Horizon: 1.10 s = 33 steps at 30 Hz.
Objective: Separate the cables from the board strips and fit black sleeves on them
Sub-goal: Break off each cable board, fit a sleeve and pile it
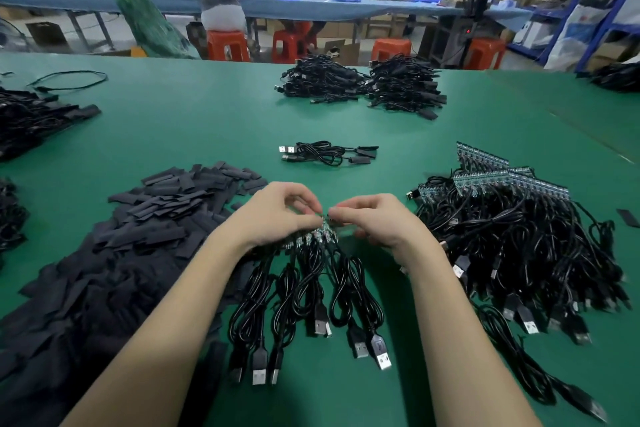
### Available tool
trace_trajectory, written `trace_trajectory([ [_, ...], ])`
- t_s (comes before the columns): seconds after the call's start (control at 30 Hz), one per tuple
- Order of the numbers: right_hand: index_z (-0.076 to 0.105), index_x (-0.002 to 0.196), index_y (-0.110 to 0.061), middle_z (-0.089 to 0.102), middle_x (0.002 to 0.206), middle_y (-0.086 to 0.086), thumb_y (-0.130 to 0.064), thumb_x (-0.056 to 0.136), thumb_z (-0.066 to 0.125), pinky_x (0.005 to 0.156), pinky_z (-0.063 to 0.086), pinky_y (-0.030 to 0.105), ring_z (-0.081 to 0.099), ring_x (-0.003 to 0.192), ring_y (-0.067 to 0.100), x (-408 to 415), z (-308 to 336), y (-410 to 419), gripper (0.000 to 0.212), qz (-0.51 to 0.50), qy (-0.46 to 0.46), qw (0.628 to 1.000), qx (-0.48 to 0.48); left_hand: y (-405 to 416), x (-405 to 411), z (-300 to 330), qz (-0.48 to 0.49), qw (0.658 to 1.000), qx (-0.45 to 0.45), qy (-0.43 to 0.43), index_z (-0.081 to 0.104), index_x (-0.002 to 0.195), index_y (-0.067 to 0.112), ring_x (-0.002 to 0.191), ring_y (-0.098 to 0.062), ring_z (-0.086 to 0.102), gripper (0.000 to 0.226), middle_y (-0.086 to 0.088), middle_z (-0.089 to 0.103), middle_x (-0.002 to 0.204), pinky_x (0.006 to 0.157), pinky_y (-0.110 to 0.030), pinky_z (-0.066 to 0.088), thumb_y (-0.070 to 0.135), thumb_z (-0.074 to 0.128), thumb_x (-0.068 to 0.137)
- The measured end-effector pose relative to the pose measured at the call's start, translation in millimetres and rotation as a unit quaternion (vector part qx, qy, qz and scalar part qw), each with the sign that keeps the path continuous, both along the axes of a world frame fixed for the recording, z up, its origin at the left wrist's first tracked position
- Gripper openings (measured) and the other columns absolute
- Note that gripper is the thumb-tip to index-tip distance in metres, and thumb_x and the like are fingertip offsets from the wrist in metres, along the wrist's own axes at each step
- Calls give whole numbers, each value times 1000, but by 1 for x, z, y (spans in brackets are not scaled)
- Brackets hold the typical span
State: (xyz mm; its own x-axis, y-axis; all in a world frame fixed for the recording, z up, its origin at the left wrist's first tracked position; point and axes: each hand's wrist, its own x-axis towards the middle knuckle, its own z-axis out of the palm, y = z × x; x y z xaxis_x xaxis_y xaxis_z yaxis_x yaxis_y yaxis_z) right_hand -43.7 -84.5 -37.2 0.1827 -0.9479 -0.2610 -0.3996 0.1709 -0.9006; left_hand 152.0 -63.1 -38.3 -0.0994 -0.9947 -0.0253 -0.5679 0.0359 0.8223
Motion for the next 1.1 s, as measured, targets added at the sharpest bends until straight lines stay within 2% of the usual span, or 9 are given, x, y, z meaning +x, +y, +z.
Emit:
trace_trajectory([
  [0.13,81,88,-26,76,82,-8,-46,77,83,54,36,19,50,56,5,-5,2,2,23,41,-59,997,8,4,2,4,0,989,2,149,71,89,21,73,-11,65,22,-3,75,82,82,-30,47,14,87,75],
  [0.23,80,87,-23,70,78,-8,-42,74,85,45,29,15,43,50,4,-8,2,1,24,41,-120,992,-2,10,0,7,-11,978,37,203,69,91,23,79,-12,68,31,-5,78,93,88,-32,49,27,89,67],
  [0.3,80,86,-23,68,76,-8,-45,68,86,42,25,15,39,49,5,-9,2,1,29,43,-145,989,-4,14,-2,9,-30,967,94,236,70,89,27,78,-15,68,36,-7,78,96,85,-33,47,35,89,60],
  [0.43,80,88,-20,64,70,-10,-50,57,86,42,23,16,33,49,5,-10,3,1,44,64,-171,983,7,14,-5,10,-5,944,145,295,75,78,29,73,-23,65,36,-17,72,96,81,-36,51,32,93,48],
  [0.53,78,87,-18,56,61,-13,-45,61,83,43,20,16,28,49,5,-13,4,0,38,80,-184,979,21,12,-7,11,-10,929,165,332,76,76,25,68,-23,66,29,-18,73,93,74,-33,56,22,92,51],
  [0.67,77,68,-22,42,51,-15,-34,70,79,41,17,15,25,44,1,-12,6,2,13,93,-243,963,65,11,-8,11,-43,915,176,360,74,74,22,63,-19,69,18,-11,74,83,60,-28,58,11,87,65],
  [0.87,67,50,-22,35,47,-14,-30,71,77,40,21,15,26,40,2,-1,9,5,24,65,-287,948,119,11,-5,7,-65,883,195,422,68,69,21,60,-19,68,15,-10,72,80,60,-29,60,9,77,72],
  [1.0,60,52,-22,34,47,-14,-28,68,78,37,23,15,25,38,2,1,9,7,25,44,-298,943,140,12,-6,6,-62,875,204,435,67,69,19,59,-19,68,14,-10,71,79,61,-29,60,9,77,70],
  [1.1,61,65,-22,43,57,-10,-29,71,78,38,27,12,30,41,1,0,10,8,19,48,-320,932,162,13,-7,6,-63,866,196,457,67,70,21,61,-17,68,16,-8,72,78,62,-28,60,7,75,72],
])
